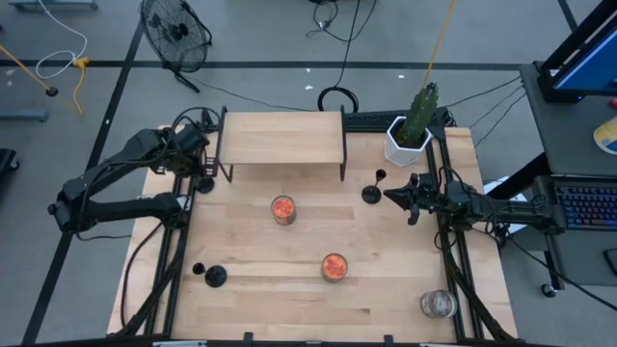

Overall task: Pick & Place candle stick holders
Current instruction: Put the top left candle holder on the shelf

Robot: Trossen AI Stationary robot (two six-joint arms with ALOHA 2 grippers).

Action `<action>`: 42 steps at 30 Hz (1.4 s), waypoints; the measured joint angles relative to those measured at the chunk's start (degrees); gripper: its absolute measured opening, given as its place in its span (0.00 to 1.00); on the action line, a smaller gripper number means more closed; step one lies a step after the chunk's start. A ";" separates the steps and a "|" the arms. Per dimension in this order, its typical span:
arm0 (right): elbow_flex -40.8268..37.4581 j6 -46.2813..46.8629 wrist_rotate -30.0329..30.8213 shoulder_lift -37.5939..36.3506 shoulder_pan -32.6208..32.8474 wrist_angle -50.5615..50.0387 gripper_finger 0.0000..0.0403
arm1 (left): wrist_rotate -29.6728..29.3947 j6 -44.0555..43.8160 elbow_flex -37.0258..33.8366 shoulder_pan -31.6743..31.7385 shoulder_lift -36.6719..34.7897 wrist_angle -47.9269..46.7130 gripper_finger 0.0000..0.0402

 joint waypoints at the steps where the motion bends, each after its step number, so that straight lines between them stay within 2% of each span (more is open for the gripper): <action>1: 0.01 0.00 0.00 -0.01 -0.01 -0.01 0.01 | -0.32 -0.02 0.05 0.00 0.00 0.03 0.01; 9: -0.01 0.02 0.00 0.00 -0.01 0.01 0.01 | -2.74 -0.47 6.49 0.26 0.04 -1.45 0.01; 25: 0.01 0.02 0.00 0.00 0.00 0.00 0.01 | 2.91 -1.24 15.01 0.81 0.13 -6.63 0.01; 33: 0.01 0.02 0.00 -0.01 0.00 -0.01 0.01 | 10.42 -1.45 17.05 0.18 -0.61 -6.72 0.01; 42: 0.00 0.01 0.00 -0.01 -0.01 -0.01 0.01 | 17.23 -4.55 17.20 -4.32 -0.61 -6.66 0.01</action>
